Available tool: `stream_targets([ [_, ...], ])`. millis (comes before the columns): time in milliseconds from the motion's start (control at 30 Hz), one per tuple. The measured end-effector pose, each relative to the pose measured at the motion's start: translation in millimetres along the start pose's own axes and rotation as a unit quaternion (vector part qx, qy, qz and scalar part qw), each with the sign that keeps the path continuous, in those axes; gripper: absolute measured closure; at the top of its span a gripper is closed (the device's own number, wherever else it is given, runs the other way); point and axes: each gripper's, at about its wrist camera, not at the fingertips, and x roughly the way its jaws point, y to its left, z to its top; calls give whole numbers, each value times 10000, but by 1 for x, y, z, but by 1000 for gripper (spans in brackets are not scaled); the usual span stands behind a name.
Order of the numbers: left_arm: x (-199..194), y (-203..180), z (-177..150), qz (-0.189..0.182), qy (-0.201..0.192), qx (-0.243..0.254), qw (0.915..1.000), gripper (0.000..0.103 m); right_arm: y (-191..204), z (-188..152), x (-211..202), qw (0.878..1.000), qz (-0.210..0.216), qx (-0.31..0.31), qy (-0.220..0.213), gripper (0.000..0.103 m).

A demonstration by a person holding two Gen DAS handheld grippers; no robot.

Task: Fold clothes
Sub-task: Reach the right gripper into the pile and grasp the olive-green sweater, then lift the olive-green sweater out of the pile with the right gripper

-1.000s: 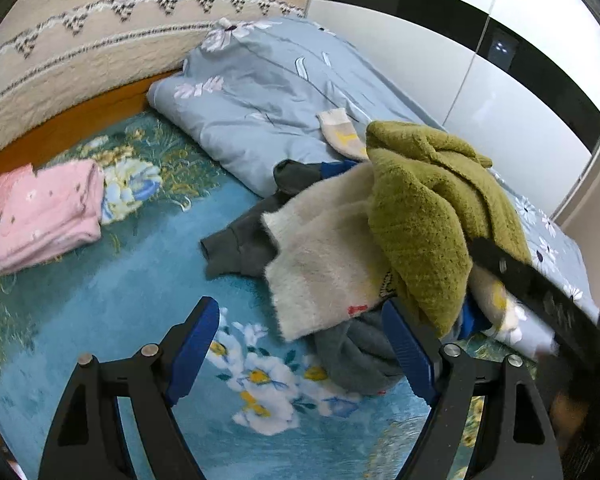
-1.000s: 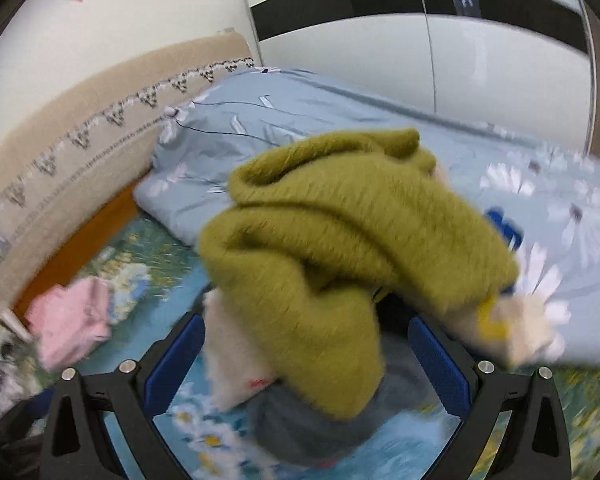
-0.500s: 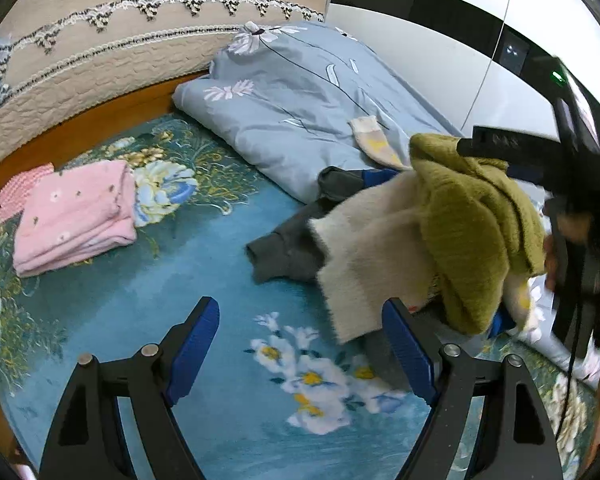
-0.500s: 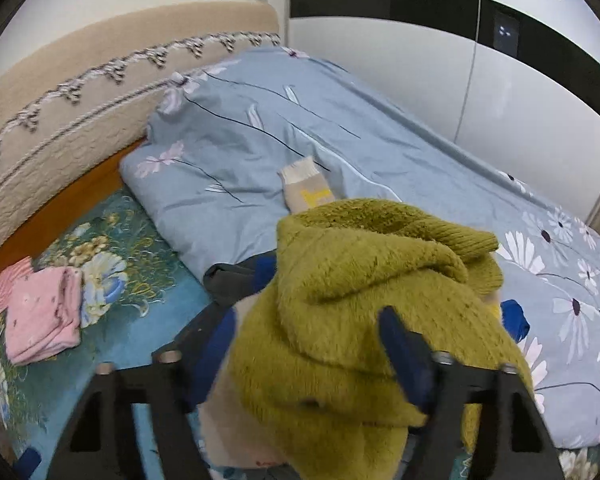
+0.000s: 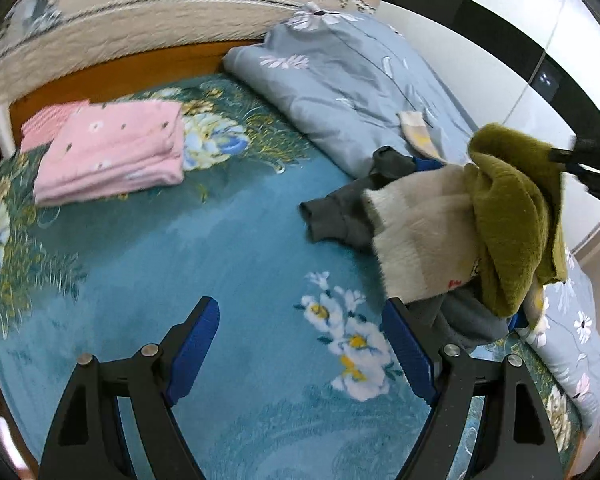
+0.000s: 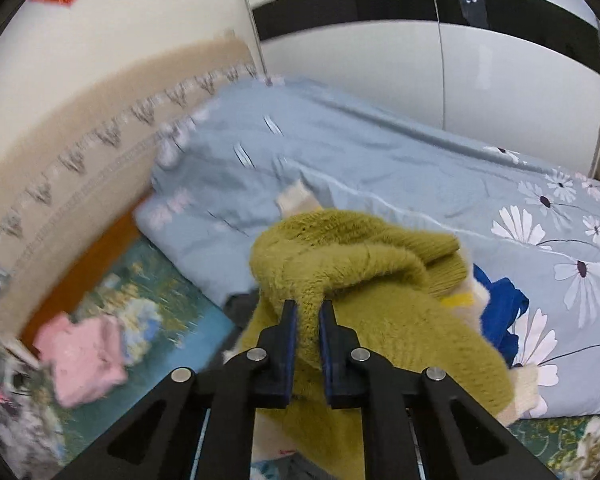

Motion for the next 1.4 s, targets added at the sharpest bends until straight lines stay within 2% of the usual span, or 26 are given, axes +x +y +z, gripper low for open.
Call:
stream_targets([
  [233, -2, 11, -22, -94, 59, -123, 9999, 19, -21, -19, -108, 9957, 730, 248, -511, 92],
  [333, -6, 11, -30, -150, 39, -9, 9999, 19, -30, -44, -143, 9925, 1025, 477, -470, 92],
  [467, -12, 10, -36, -248, -10, 89, 9997, 19, -40, -90, -169, 9903, 1213, 640, -200, 92],
  [700, -17, 10, -48, -368, -3, 188, 9991, 19, -43, -194, -161, 9863, 1256, 738, 770, 92],
  [1000, -17, 16, -64, -341, 129, 209, 9991, 19, -35, -306, -68, 9606, 1385, 1168, 2109, 92],
  [1133, -19, 25, -64, -331, 60, 40, 9994, 19, -23, -336, -42, 9508, 1461, 1119, 2494, 92],
  [1167, -19, 28, -64, -325, 72, -17, 9994, 19, -26, -337, -44, 9508, 1460, 1143, 2481, 88],
  [1333, -15, 48, -64, -377, 119, -508, 9979, 19, -41, -343, -52, 9509, 1458, 1264, 2420, 85],
  [1400, -14, 53, -65, -404, 105, -642, 9971, 19, -47, -345, -55, 9509, 1457, 1313, 2395, 61],
])
